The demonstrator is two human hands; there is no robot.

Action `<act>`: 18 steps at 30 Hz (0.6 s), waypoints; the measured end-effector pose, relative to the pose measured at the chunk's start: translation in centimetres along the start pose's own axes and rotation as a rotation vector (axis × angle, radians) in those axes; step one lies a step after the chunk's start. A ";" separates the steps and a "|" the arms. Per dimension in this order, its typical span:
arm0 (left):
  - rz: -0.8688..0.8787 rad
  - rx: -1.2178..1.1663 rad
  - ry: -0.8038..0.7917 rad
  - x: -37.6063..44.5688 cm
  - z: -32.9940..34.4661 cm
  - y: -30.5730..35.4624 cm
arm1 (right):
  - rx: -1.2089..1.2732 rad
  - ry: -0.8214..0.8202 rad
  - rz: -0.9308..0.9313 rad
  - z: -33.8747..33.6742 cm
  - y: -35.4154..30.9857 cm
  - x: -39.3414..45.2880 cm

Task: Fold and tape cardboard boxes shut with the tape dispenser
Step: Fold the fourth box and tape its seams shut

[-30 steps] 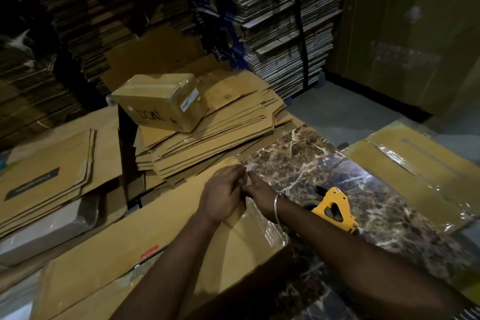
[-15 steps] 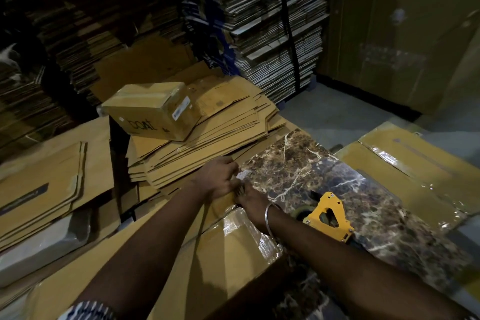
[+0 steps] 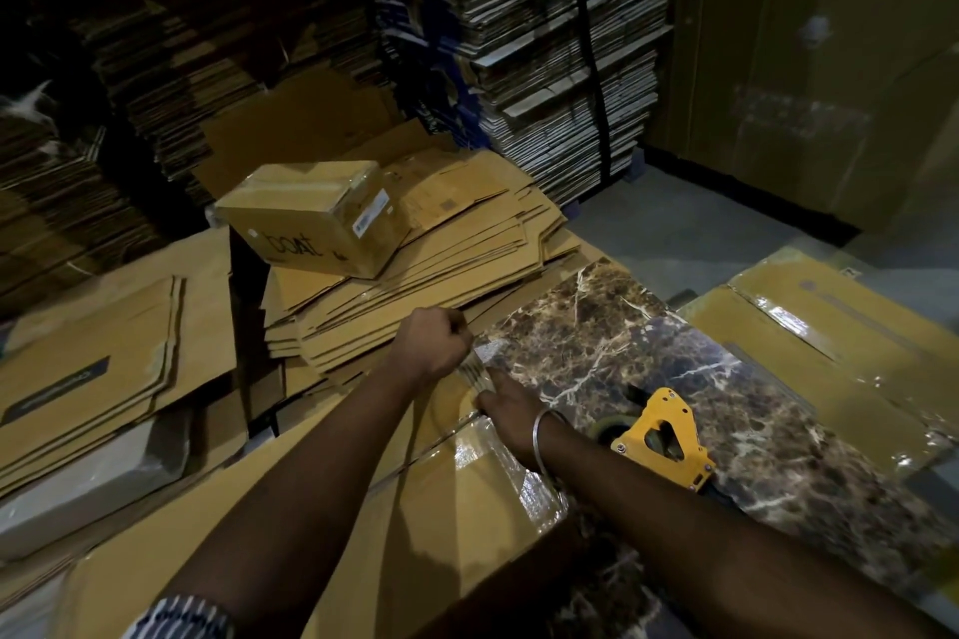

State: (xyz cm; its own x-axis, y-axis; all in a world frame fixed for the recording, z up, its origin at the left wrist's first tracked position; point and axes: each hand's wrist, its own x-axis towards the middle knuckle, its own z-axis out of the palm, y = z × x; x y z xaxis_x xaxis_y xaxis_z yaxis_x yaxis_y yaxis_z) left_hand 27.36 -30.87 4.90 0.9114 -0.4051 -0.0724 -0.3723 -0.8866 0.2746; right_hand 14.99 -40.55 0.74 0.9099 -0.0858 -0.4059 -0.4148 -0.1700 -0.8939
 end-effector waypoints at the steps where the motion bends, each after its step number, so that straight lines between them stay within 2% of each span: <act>1: 0.027 0.058 -0.044 0.3 -0.4 0.1 | -0.003 0.006 0.001 -0.1 -0.1 0.0; 5: 0.128 0.367 -0.176 1.4 -1.0 1.5 | -0.045 -0.024 0.002 -0.3 0.1 0.2; 10: 0.117 0.620 -0.320 2.3 -0.6 4.0 | -0.013 -0.035 -0.010 -0.2 0.3 0.3; 14: 0.010 0.664 -0.413 2.1 0.4 5.6 | -0.004 -0.030 -0.041 -0.3 0.5 0.3; 18: -0.078 0.557 -0.531 1.8 0.7 5.8 | 0.023 -0.047 -0.038 -0.1 0.8 0.7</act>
State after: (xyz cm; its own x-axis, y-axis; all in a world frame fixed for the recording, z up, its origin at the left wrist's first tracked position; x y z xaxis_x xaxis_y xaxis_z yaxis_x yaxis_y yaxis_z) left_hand 26.75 -36.91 5.70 0.7844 -0.2651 -0.5607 -0.4723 -0.8413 -0.2629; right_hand 15.29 -40.86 -0.22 0.9245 -0.0331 -0.3799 -0.3804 -0.1495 -0.9127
